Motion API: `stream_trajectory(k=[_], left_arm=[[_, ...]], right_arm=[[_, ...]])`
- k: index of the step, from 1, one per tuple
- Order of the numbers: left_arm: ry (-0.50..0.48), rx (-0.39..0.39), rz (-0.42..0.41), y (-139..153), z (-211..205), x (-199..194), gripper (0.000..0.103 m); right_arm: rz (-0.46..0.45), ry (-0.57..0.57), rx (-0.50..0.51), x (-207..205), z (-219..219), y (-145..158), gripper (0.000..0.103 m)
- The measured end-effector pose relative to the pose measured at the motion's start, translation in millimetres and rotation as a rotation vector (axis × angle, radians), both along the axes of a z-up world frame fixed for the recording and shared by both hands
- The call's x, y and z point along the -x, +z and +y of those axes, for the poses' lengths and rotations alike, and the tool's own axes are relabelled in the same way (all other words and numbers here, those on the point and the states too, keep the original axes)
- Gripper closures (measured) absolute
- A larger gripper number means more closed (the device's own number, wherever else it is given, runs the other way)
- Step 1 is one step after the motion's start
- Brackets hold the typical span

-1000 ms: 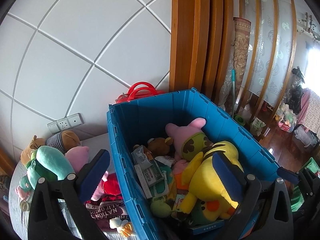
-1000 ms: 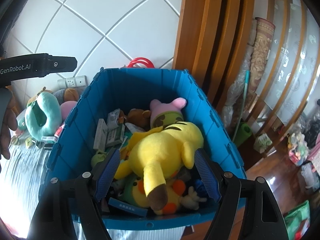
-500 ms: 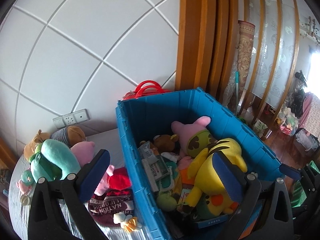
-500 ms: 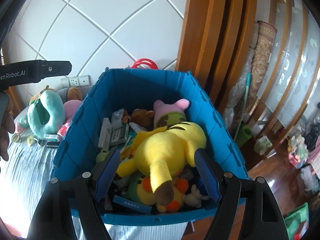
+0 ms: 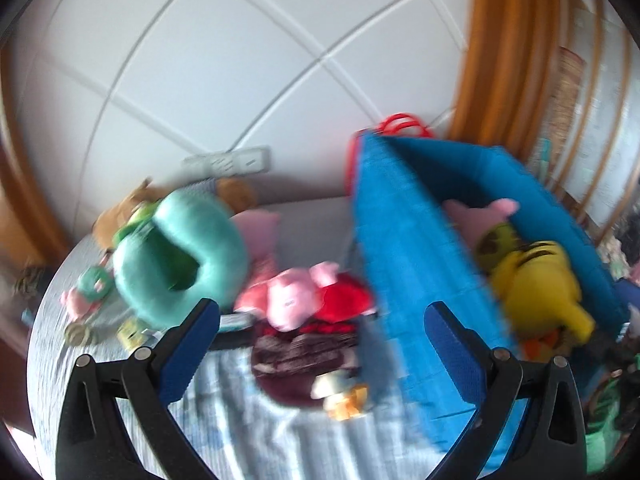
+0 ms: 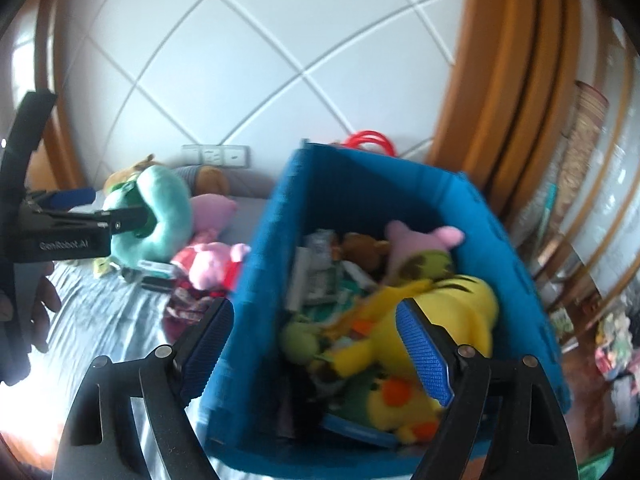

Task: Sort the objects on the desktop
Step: 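Move both tools back over the bed toward the tape and scissors, then grasp the tape roll with the left tool while the right tool grasps the scissors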

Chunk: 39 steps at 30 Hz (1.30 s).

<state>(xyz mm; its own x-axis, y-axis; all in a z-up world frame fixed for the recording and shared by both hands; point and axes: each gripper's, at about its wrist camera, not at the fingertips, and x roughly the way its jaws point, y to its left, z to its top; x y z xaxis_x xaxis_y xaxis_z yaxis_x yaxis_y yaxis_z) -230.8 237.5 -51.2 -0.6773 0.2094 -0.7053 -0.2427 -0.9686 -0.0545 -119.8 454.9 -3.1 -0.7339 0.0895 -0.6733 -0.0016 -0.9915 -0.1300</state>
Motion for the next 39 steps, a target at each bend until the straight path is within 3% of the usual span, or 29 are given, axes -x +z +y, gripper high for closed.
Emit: stream_trajectory(k=[9, 16, 19, 24, 27, 30, 32, 35, 39], left_arm=[[0.173, 0.044, -0.084, -74.0, -187.6, 47.5, 0.000], [0.299, 0.073, -0.126, -141.5, -331.8, 89.9, 0.000], [0.323, 0.089, -0.142, -184.9, -382.2, 113.4, 0.000], [0.307, 0.129, -0.182, -253.8, -429.9, 160.3, 0.001], [0.280, 0.154, -0.225, -290.5, -444.9, 186.0, 0.012], [0.250, 0.183, -0.265, -313.9, -447.3, 199.2, 0.036], [0.236, 0.195, -0.302, -329.3, -448.8, 203.9, 0.076], [0.247, 0.182, -0.310, -335.8, -453.2, 203.7, 0.087], [0.262, 0.145, -0.297, -330.7, -458.5, 194.4, 0.090]], right_arm=[[-0.082, 0.092, -0.003, 61.8, -132.7, -46.6, 0.018], [-0.146, 0.201, 0.002, 119.7, -242.3, -111.5, 0.018], [-0.195, 0.234, 0.004, 144.9, -288.9, -140.7, 0.018], [-0.245, 0.288, -0.022, 167.4, -356.1, -182.6, 0.018], [-0.288, 0.302, -0.041, 176.3, -380.5, -208.8, 0.018], [-0.314, 0.311, -0.050, 183.1, -394.6, -232.6, 0.018], [-0.326, 0.314, -0.054, 188.1, -399.5, -245.3, 0.018], [-0.327, 0.320, -0.046, 201.5, -406.4, -264.6, 0.018], [-0.321, 0.330, -0.029, 229.4, -415.3, -296.7, 0.018]])
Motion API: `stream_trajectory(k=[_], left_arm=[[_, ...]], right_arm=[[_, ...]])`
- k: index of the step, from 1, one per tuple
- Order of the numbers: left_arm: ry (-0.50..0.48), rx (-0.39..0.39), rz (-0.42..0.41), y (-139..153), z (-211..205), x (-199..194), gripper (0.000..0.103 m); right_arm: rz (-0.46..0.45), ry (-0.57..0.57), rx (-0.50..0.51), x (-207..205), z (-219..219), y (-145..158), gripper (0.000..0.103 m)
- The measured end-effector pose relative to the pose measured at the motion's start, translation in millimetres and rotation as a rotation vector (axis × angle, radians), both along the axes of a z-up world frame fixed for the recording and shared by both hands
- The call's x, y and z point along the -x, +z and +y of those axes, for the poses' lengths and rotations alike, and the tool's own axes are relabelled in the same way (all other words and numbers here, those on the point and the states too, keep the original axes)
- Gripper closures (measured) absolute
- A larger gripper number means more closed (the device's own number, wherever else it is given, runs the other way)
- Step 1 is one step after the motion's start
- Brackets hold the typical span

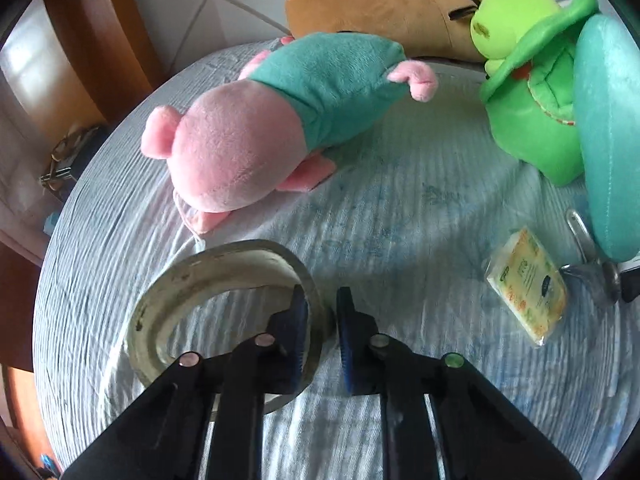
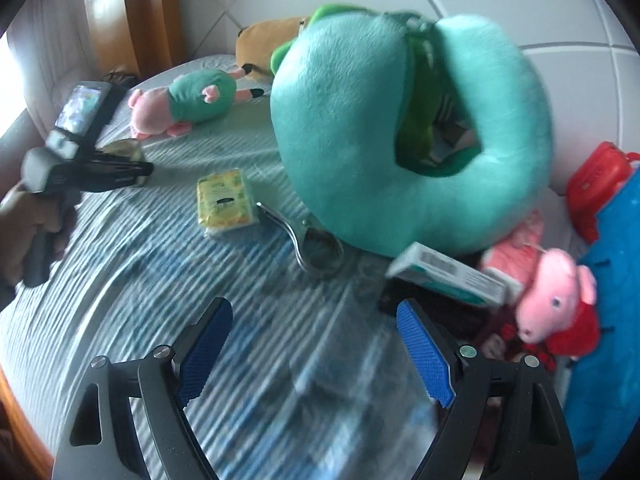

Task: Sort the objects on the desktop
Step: 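Grasp the tape roll with the left tool while the right tool grasps the scissors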

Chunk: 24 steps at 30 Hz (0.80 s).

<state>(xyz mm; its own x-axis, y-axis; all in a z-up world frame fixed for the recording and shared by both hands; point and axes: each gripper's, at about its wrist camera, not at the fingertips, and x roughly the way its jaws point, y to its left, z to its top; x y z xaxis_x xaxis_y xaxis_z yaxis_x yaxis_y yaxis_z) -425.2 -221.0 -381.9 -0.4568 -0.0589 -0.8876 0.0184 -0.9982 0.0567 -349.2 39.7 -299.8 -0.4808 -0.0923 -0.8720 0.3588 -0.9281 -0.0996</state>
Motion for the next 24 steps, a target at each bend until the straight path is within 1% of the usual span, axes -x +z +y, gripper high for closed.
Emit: stream_trajectory(k=[4, 8, 11, 16, 17, 18, 19, 20, 21, 24], left_arm=[[0.009, -0.017, 0.035, 10.9, -5.8, -19.5, 0.090], [0.025, -0.033, 0.046, 19.4, -14.3, -38.2, 0.090], [0.034, -0.037, 0.045, 20.7, -23.3, -44.2, 0.090], [0.031, -0.034, 0.040, 24.6, -30.0, -50.0, 0.090], [0.032, -0.033, 0.039, 25.6, -30.5, -51.5, 0.090], [0.034, -0.032, 0.037, 26.2, -31.1, -53.6, 0.090], [0.036, -0.032, 0.036, 27.0, -31.3, -56.7, 0.090], [0.038, -0.032, 0.037, 28.0, -31.3, -59.9, 0.090], [0.040, -0.031, 0.037, 28.9, -31.4, -63.1, 0.090], [0.036, -0.026, 0.037, 34.2, -27.5, -71.7, 0.090]], right_arm=[[-0.004, 0.020, -0.006, 30.5, -7.6, -32.6, 0.018], [-0.027, 0.030, -0.035, 58.1, -13.2, -63.9, 0.018], [-0.031, 0.016, -0.036, 71.7, -14.8, -75.5, 0.018], [-0.028, 0.006, -0.041, 78.5, -17.8, -87.0, 0.017], [-0.034, 0.004, -0.027, 78.9, -16.6, -86.8, 0.022], [-0.044, 0.002, -0.012, 79.3, -15.4, -86.1, 0.032], [-0.053, 0.001, 0.003, 79.8, -14.2, -85.4, 0.038], [-0.061, 0.000, 0.011, 78.9, -14.1, -84.6, 0.053], [-0.069, 0.001, 0.015, 77.6, -14.4, -83.7, 0.057], [-0.094, -0.005, 0.033, 72.7, -13.4, -81.2, 0.057]])
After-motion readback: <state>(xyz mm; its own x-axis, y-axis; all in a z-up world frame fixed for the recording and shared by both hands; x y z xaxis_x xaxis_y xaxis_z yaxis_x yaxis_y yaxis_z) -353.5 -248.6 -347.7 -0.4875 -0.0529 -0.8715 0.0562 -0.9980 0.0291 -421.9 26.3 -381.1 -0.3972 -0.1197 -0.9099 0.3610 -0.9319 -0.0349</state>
